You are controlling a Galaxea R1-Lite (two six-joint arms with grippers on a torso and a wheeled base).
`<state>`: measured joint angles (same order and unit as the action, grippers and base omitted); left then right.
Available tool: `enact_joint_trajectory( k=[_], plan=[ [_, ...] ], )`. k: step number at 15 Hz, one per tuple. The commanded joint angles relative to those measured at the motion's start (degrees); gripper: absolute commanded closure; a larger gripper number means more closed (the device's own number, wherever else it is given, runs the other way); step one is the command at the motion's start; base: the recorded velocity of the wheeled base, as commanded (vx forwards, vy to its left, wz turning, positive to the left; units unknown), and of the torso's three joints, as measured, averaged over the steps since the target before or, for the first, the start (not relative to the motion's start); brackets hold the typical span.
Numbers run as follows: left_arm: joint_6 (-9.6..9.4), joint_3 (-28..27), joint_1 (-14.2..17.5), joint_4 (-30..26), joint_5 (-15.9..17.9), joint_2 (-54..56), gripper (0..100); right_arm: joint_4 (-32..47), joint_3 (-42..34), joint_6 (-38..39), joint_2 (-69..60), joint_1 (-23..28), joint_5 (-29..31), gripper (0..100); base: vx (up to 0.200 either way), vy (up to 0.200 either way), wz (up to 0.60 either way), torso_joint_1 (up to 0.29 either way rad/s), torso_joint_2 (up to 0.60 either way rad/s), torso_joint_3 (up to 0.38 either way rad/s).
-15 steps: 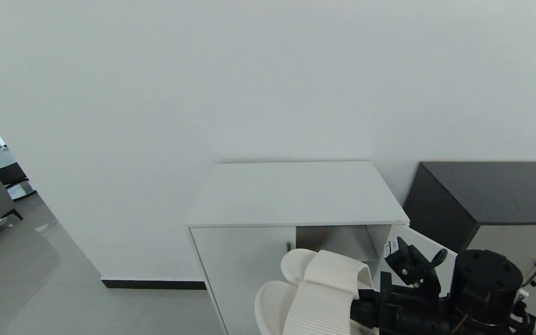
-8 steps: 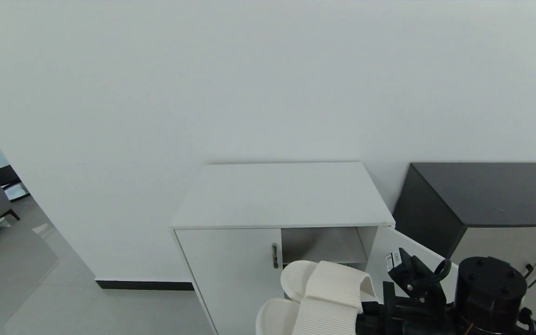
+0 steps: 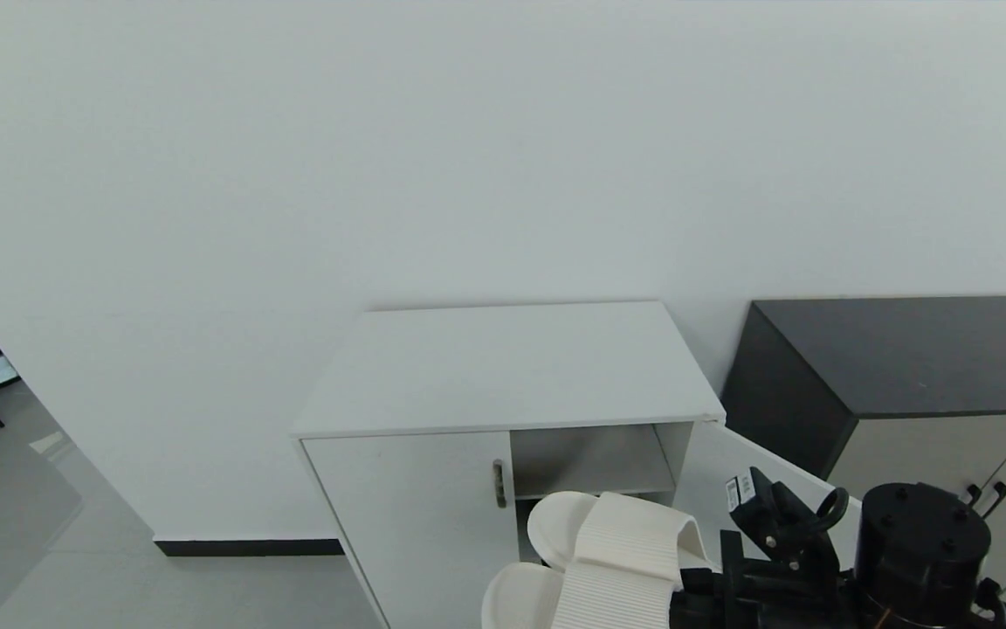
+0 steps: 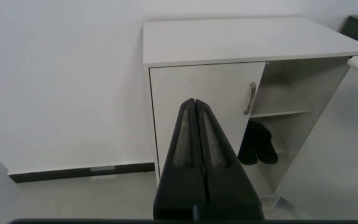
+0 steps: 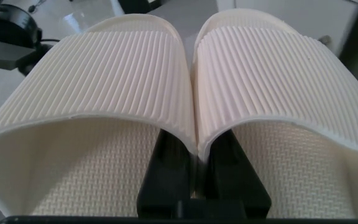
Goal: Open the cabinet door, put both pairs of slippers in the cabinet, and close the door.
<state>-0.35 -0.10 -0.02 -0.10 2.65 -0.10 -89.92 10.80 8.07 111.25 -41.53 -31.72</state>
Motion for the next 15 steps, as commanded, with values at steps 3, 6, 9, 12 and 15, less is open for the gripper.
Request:
enact_joint_trajectory(
  k=[3,6,9,12,15],
  plan=[
    [0.0,0.01,0.02,0.01,-0.01,0.01,100,-0.08,-0.43,-1.48,0.46,-0.21,-0.01,100,0.0,0.0,0.0,-0.089,0.2,0.104],
    [0.0,0.01,0.02,0.01,-0.01,0.01,100,-0.08,-0.43,-1.65,0.72,-0.21,-0.01,100,0.0,0.0,0.0,-0.165,0.35,0.186],
    [0.0,0.01,0.02,0.01,-0.01,0.01,100,-0.08,-0.52,-1.65,0.72,-0.13,-0.1,100,0.0,0.0,0.0,-0.17,0.38,0.191],
    [0.09,0.01,0.02,0.01,-0.01,0.01,100,-0.08,-0.43,-1.65,0.9,-0.13,-0.1,100,0.0,0.0,0.0,-0.185,0.4,0.212],
    [0.09,0.01,0.02,0.01,-0.01,0.01,100,-0.08,-0.52,-1.65,0.9,-0.13,-0.1,100,0.0,0.0,0.0,-0.235,0.52,0.274]
  ],
)
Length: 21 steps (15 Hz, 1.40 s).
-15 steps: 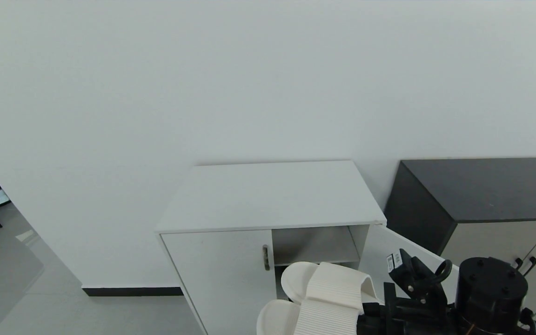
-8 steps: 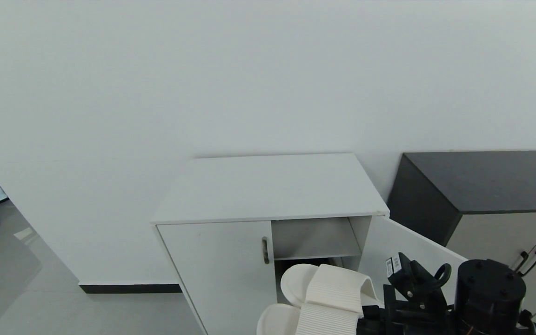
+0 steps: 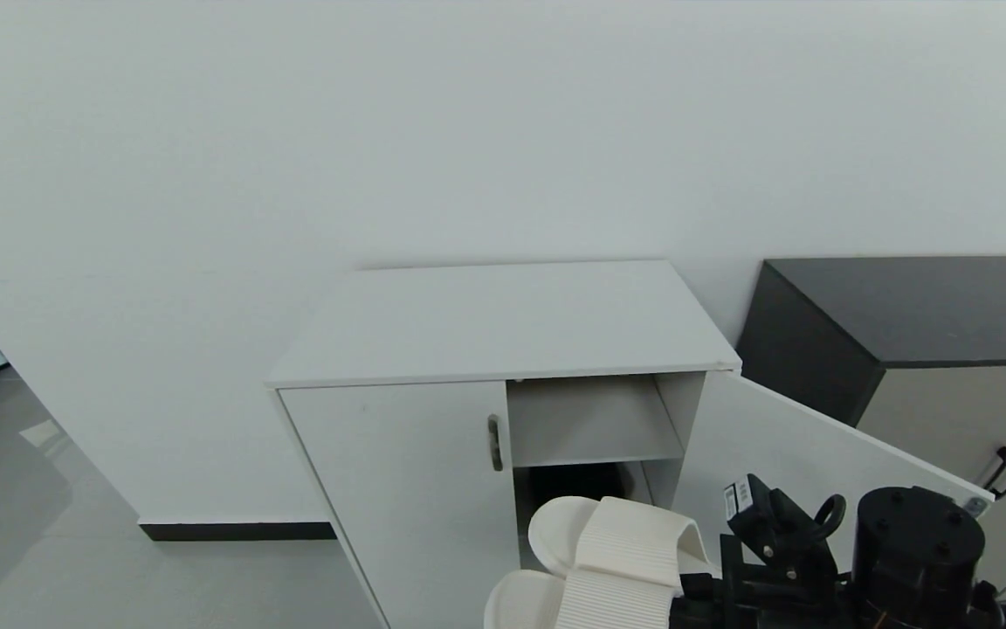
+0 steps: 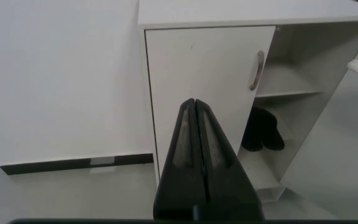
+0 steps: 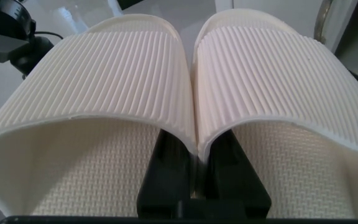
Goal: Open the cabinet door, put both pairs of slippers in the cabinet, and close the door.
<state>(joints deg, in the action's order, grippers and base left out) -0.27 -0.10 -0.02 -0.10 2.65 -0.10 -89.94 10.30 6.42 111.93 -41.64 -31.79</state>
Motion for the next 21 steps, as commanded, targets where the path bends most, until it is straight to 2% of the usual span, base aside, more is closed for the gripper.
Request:
enact_joint_trajectory(
  k=[1,3,21],
  plan=[
    [0.09,0.01,0.02,0.01,-0.01,0.01,100,-0.06,-0.02,-0.01,0.3,-0.02,-0.02,100,0.0,0.0,0.0,-0.256,0.56,0.295],
    [0.53,0.01,0.02,0.01,-0.01,0.01,100,-0.06,-0.02,-0.01,0.65,-0.02,-0.02,100,0.0,0.0,0.0,-0.249,0.56,0.295],
    [0.53,0.01,0.02,0.01,-0.01,0.01,100,-0.06,-0.9,-1.24,1.27,-0.37,-0.02,100,0.0,0.0,0.0,-0.205,0.5,0.29]
  ],
)
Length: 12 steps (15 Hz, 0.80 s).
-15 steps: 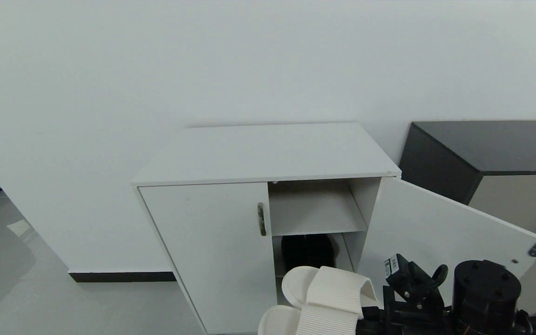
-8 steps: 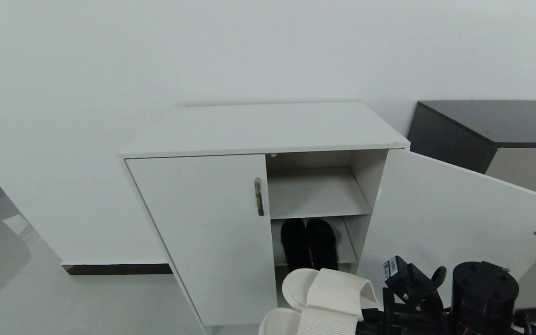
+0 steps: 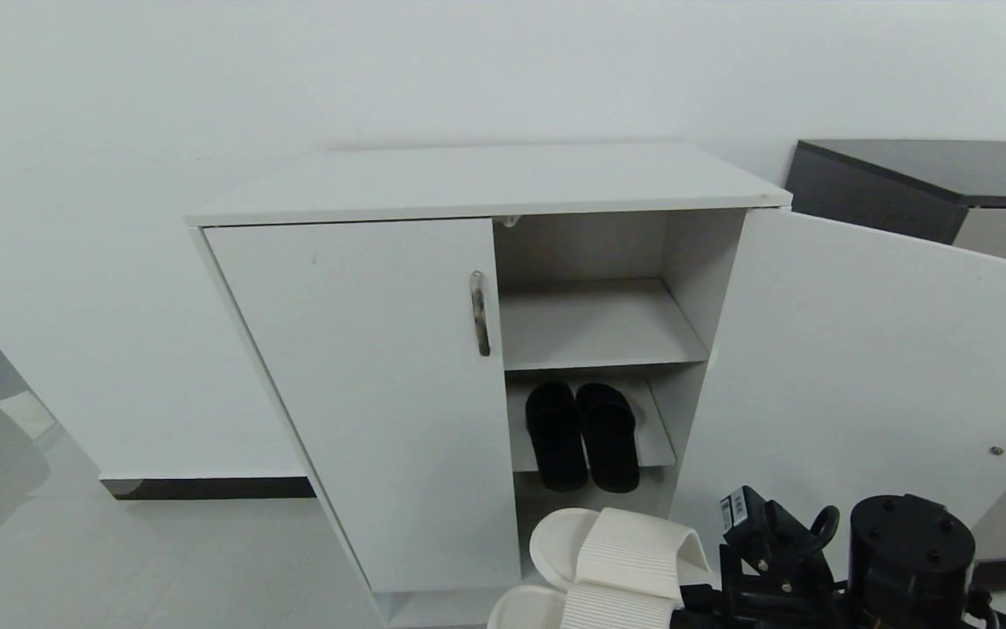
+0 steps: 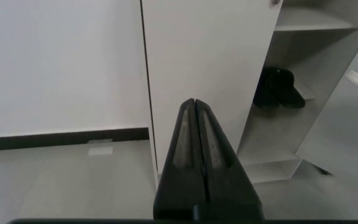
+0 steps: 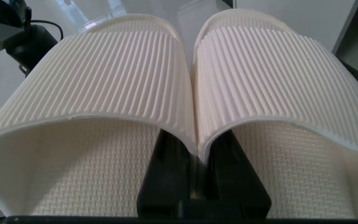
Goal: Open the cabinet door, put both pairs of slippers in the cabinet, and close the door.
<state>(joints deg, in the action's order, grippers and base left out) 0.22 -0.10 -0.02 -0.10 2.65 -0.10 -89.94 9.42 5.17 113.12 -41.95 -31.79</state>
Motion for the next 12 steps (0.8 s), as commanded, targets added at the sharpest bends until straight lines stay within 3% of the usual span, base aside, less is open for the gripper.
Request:
enact_joint_trajectory(
  k=[1,6,9,11,12],
  plan=[
    [0.04,0.01,0.02,0.01,-0.01,0.01,100,-0.06,-0.11,0.02,0.09,-0.06,-0.02,100,0.0,0.0,0.0,-0.154,0.45,0.29],
    [0.04,0.01,0.02,0.01,-0.01,0.01,100,-0.06,-0.46,0.02,0.09,-0.06,-0.02,100,0.0,0.0,0.0,-0.124,0.43,0.309],
    [0.04,0.01,0.02,0.01,-0.01,0.01,100,-0.06,-1.34,-0.16,-1.23,-0.94,-0.11,100,0.0,0.0,0.0,-0.032,0.14,0.089],
    [0.04,0.01,0.02,0.01,-0.01,0.01,100,-0.06,-4.15,-5.61,-1.58,-1.29,0.15,100,0.0,0.0,0.0,0.0,0.0,0.0],
    [0.04,0.01,-0.06,0.01,-0.01,0.01,100,-0.06,-6.44,-13.96,-1.85,-1.47,0.59,100,0.0,0.0,0.0,0.0,0.0,0.0]
  ],
)
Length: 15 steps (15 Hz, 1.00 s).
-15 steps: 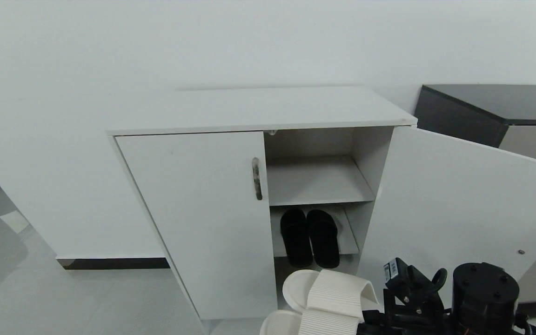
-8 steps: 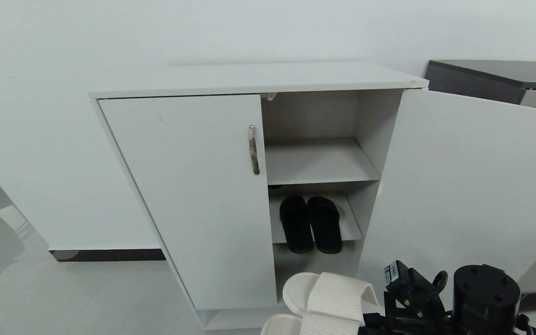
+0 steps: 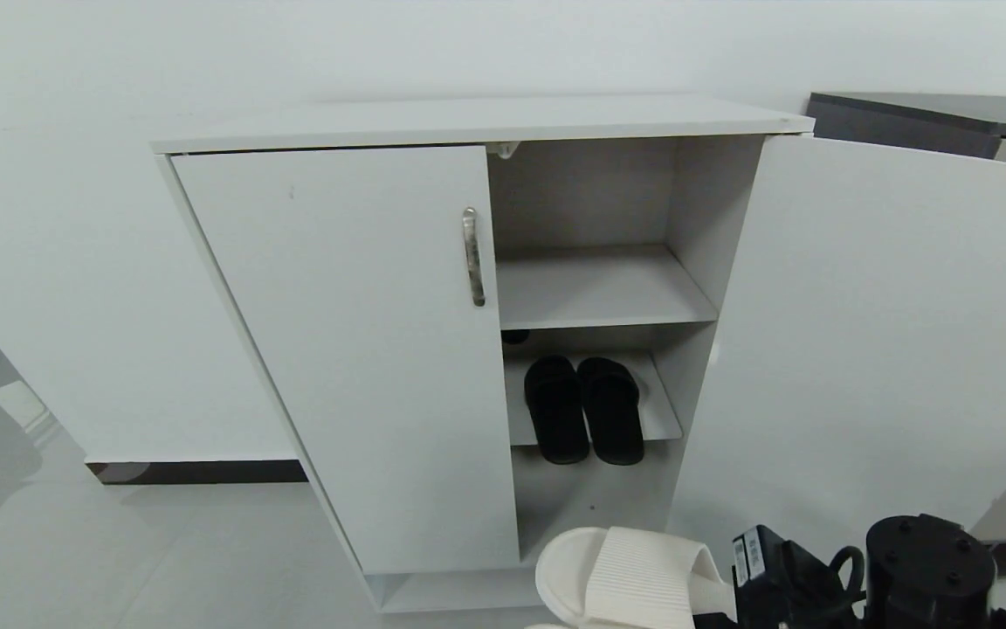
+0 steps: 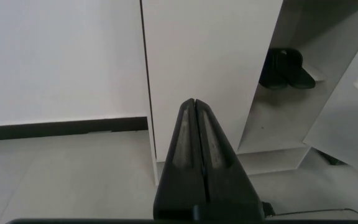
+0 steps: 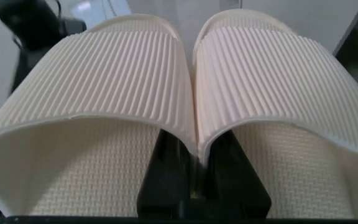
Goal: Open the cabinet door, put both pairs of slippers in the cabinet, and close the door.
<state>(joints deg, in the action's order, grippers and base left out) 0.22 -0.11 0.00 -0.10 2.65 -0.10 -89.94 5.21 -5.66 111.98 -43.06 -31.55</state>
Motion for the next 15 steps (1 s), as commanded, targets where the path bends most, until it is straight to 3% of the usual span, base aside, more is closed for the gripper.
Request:
enact_joint_trajectory(
  k=[1,2,3,4,6,7,8,10,13,15],
  plan=[
    [0.04,0.02,0.0,0.01,-0.01,0.01,100,-0.06,0.42,-1.9,-1.33,-0.19,0.88,100,0.0,0.0,0.0,0.0,0.0,0.0],
    [0.04,0.02,-0.09,0.01,-0.01,0.01,100,1.52,6.57,5.04,-3.35,-0.98,9.05,100,0.0,0.0,0.0,0.0,0.0,0.0],
    [0.04,0.02,-0.09,0.01,-0.01,0.01,100,15.24,16.24,11.72,-6.78,-4.49,26.63,100,0.0,0.0,0.0,0.0,0.0,0.0],
    [-0.04,0.02,0.0,0.01,-0.1,0.01,100,37.82,30.04,15.94,-11.08,-6.6,40.43,100,0.0,0.0,0.0,0.0,0.0,0.0],
    [0.04,0.02,0.0,0.01,-0.1,0.01,100,71.75,48.85,25.34,-17.76,-9.15,48.69,100,0.0,0.0,0.0,0.0,0.0,0.0],
    [0.04,0.02,0.0,0.01,-0.1,0.01,100,90.03,61.77,32.11,-19.79,-12.75,55.89,100,0.0,0.0,0.0,0.0,0.0,0.0],
    [-0.04,0.02,0.0,0.01,-0.1,0.01,100,92.58,65.37,33.43,-18.91,-13.9,64.77,100,0.0,0.0,0.0,0.0,0.0,0.0],
    [-0.04,0.02,0.0,0.01,-0.1,0.01,100,81.86,64.84,30.71,-14.51,-13.9,74.97,100,0.0,0.0,0.0,0.0,0.0,0.0],
    [-0.04,0.02,0.0,0.01,-0.01,0.01,100,59.18,59.48,17.61,-8.8,-13.9,81.21,100,0.0,0.0,0.0,0.0,0.0,0.0],
    [-0.22,0.02,0.0,0.01,-0.01,0.01,100,55.93,59.57,15.32,-6.6,-13.63,81.73,100,0.0,0.0,0.0,0.0,0.0,0.0]
  ],
)
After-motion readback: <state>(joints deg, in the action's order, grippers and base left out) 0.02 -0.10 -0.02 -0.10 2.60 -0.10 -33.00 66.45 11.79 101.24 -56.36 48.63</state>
